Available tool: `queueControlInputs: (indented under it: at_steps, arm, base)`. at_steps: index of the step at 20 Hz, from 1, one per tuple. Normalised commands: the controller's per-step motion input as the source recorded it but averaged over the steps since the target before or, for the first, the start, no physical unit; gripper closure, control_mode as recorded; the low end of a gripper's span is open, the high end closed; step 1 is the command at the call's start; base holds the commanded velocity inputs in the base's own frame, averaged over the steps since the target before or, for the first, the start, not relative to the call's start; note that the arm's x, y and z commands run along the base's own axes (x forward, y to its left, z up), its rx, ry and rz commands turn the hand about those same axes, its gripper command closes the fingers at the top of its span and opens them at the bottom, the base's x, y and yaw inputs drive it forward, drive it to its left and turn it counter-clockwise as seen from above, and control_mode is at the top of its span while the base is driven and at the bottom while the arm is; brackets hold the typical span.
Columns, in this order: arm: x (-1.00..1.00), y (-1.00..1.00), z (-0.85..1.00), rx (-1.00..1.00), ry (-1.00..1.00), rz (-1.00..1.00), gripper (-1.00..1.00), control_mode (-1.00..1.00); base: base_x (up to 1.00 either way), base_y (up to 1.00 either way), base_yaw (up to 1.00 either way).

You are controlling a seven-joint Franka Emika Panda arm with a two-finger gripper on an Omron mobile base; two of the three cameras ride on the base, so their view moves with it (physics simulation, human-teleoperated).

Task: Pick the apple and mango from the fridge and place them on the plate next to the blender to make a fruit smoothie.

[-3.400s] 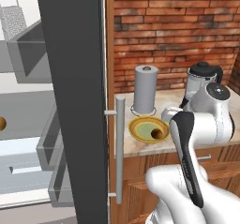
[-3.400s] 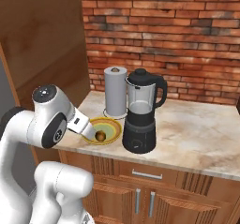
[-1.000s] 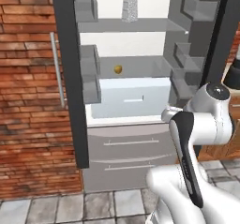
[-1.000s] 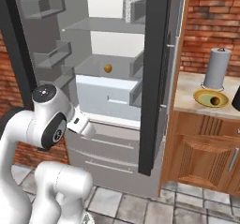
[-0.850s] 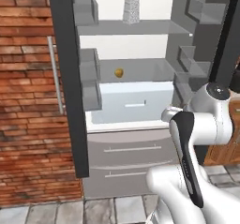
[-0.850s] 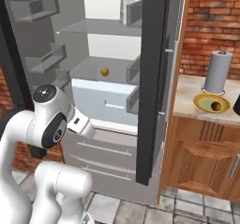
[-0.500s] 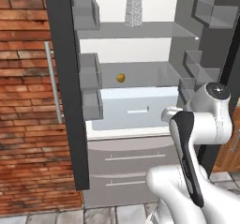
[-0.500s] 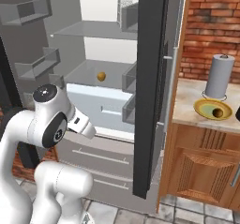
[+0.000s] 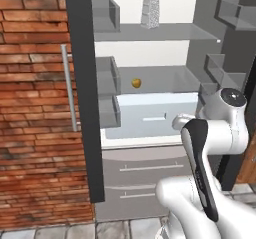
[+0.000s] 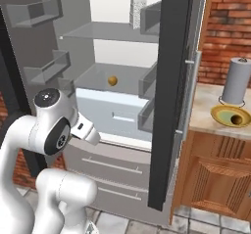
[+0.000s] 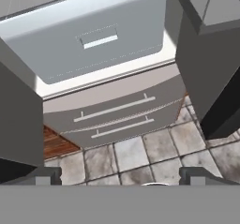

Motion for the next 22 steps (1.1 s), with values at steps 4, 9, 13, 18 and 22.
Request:
queueControlInputs:
  at_steps: [4, 9, 13, 18, 22]
  arm:
    - [0.00, 0.00, 0.00, 0.00, 0.00, 0.00, -1.00, 1.00]
    - [0.00, 0.00, 0.00, 0.00, 0.00, 0.00, -1.00, 1.00]
    - [0.00, 0.00, 0.00, 0.00, 0.00, 0.00, -1.00, 1.00]
    - [0.00, 0.00, 0.00, 0.00, 0.00, 0.00, -1.00, 1.00]
    - [0.00, 0.00, 0.00, 0.00, 0.00, 0.00, -1.00, 1.00]
  base:
    - [0.40, 0.28, 0.00]
    - [0.48, 0.16, 0.00]
    - [0.38, 0.18, 0.00]
    - [0.30, 0.18, 0.00]
    - [0.25, 0.25, 0.00]
